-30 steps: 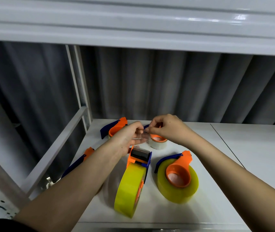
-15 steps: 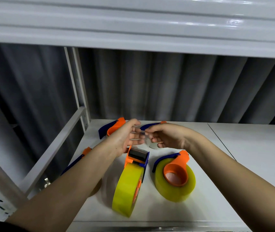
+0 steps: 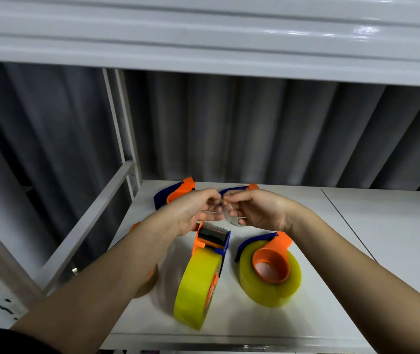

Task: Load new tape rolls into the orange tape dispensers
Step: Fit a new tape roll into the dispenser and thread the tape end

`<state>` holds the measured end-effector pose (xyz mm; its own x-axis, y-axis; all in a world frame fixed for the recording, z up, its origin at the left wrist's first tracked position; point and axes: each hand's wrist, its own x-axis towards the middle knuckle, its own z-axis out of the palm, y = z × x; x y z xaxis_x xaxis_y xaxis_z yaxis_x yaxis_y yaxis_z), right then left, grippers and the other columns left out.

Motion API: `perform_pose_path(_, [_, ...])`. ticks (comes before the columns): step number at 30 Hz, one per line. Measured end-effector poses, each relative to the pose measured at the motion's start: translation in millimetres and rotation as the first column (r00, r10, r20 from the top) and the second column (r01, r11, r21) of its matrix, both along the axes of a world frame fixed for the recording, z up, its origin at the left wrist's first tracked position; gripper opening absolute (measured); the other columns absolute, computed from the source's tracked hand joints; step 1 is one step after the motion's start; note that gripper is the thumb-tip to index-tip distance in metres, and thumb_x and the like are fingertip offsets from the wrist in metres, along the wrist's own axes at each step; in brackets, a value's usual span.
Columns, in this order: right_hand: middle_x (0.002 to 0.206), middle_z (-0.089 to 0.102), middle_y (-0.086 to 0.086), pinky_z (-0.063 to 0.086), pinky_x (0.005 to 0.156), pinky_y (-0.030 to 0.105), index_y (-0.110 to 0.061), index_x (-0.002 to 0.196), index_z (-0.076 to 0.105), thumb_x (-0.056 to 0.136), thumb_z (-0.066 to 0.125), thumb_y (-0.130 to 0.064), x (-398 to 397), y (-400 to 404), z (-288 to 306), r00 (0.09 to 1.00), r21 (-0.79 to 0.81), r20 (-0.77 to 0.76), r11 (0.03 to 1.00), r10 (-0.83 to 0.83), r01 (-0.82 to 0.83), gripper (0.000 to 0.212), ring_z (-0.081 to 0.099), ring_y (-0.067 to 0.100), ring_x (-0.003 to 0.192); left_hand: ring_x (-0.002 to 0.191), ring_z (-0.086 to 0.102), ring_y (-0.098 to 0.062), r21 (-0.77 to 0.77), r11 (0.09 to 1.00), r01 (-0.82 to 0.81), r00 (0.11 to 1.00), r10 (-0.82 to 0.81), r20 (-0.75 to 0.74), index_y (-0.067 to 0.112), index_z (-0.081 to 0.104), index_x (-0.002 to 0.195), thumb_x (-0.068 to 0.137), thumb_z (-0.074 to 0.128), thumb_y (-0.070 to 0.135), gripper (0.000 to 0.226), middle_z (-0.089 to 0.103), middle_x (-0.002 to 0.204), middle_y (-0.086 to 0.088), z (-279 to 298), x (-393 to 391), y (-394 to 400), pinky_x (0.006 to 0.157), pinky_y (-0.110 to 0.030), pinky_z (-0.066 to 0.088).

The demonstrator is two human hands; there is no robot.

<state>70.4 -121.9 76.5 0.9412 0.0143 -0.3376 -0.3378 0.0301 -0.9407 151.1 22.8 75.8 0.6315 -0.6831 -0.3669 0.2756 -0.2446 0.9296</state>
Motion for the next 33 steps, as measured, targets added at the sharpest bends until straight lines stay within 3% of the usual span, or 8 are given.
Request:
perform_pose_path(4, [0.076, 0.051, -0.001, 0.032, 0.066, 0.024, -0.019, 0.082, 0.059, 0.096, 0.051, -0.018, 0.1, 0.5, 3.2, 0.991, -0.259, 0.134, 0.966, 0.018, 0.018, 0.016, 0.043, 0.008, 0.07, 0.071, 0.063, -0.018, -0.007, 1.0, -0.001, 1.0, 0.001, -0.019, 0.011, 0.051, 0.067, 0.094, 0.049, 0.016, 0.027, 0.056, 0.072, -0.004, 3.0, -2.6, 0.4, 0.055, -0.015, 0.051])
perform_pose_path(9, [0.09, 0.058, 0.004, 0.042, 0.074, 0.016, -0.005, 0.093, 0.063, 0.095, 0.055, -0.013, -4.2, 7.0, 6.7, 0.916, -0.625, 0.383, 0.764, 0.118, 0.163, 0.012, 0.053, 0.01, 0.083, 0.075, 0.061, -0.021, -0.039, 0.999, 0.005, 0.997, -0.008, -0.078, 0.007, 0.048, 0.064, 0.092, 0.044, 0.007, 0.028, 0.052, 0.074, -0.008, 4.5, -1.2, -2.3, 0.068, -0.02, 0.055])
perform_pose_path(13, [0.093, 0.056, -0.001, 0.042, 0.082, 0.026, -0.013, 0.096, 0.066, 0.096, 0.054, -0.03, -3.8, 2.7, -2.0, 0.865, -0.806, 0.464, 0.496, 0.191, 0.322, 0.021, 0.053, 0.013, 0.091, 0.076, 0.061, -0.021, -0.005, 1.0, 0.02, 0.994, -0.02, -0.109, 0.008, 0.046, 0.063, 0.091, 0.043, 0.007, 0.028, 0.051, 0.074, -0.008, 5.9, 1.0, -1.5, 0.069, -0.022, 0.054])
perform_pose_path(18, [0.092, 0.06, -0.003, 0.04, 0.075, 0.029, -0.018, 0.093, 0.063, 0.096, 0.044, -0.039, -12.3, 5.8, -2.9, 0.758, -0.794, 0.607, 0.165, 0.24, 0.584, 0.028, 0.053, 0.017, 0.089, 0.078, 0.061, -0.02, 0.033, 0.999, 0.021, 0.992, -0.017, -0.126, 0.01, 0.044, 0.06, 0.09, 0.043, 0.011, 0.031, 0.052, 0.072, -0.007, 7.9, 2.6, -0.2, 0.064, -0.022, 0.052])
perform_pose_path(22, [0.092, 0.061, 0.002, 0.039, 0.066, 0.034, -0.016, 0.095, 0.062, 0.09, 0.048, -0.024, -16.3, 3.4, 1.5, 0.637, -0.686, 0.539, -0.151, 0.552, 0.712, 0.017, 0.054, 0.024, 0.08, 0.083, 0.059, -0.019, 0.056, 0.998, 0.035, 0.988, -0.026, -0.155, 0.011, 0.042, 0.059, 0.09, 0.044, 0.011, 0.031, 0.052, 0.074, -0.007, 11.7, 1.6, -0.8, 0.048, -0.021, 0.052])
perform_pose_path(24, [0.097, 0.061, 0.003, 0.037, 0.068, 0.034, -0.016, 0.099, 0.061, 0.086, 0.051, -0.022, -18.7, -1.2, -0.9, 0.64, -0.69, 0.486, -0.188, 0.596, 0.699, 0.018, 0.053, 0.024, 0.083, 0.082, 0.061, -0.019, 0.073, 0.996, 0.048, 0.986, -0.035, -0.163, 0.011, 0.042, 0.058, 0.089, 0.044, 0.012, 0.032, 0.054, 0.075, -0.007, 12.5, 2.6, -0.4, 0.05, -0.021, 0.052])
perform_pose_path(29, [0.1, 0.06, 0.0, 0.036, 0.071, 0.029, -0.018, 0.098, 0.061, 0.078, 0.065, -0.037, -22.4, -1.7, -14.2, 0.686, -0.757, 0.517, -0.101, 0.513, 0.646, 0.028, 0.054, 0.02, 0.087, 0.077, 0.062, -0.019, 0.08, 0.994, 0.072, 0.985, -0.058, -0.162, 0.011, 0.041, 0.057, 0.087, 0.043, 0.01, 0.03, 0.058, 0.074, -0.007, 15.5, 1.1, -0.5, 0.055, -0.021, 0.053])
perform_pose_path(33, [0.095, 0.061, 0.001, 0.031, 0.067, 0.029, -0.017, 0.094, 0.062, 0.085, 0.055, -0.04, -17.2, 5.0, -19.6, 0.664, -0.72, 0.559, -0.108, 0.497, 0.686, 0.026, 0.054, 0.023, 0.081, 0.077, 0.062, -0.017, 0.071, 0.994, 0.085, 0.984, -0.072, -0.163, 0.012, 0.04, 0.057, 0.088, 0.041, 0.01, 0.031, 0.061, 0.079, -0.009, 16.5, 0.0, -0.7, 0.049, -0.019, 0.053])
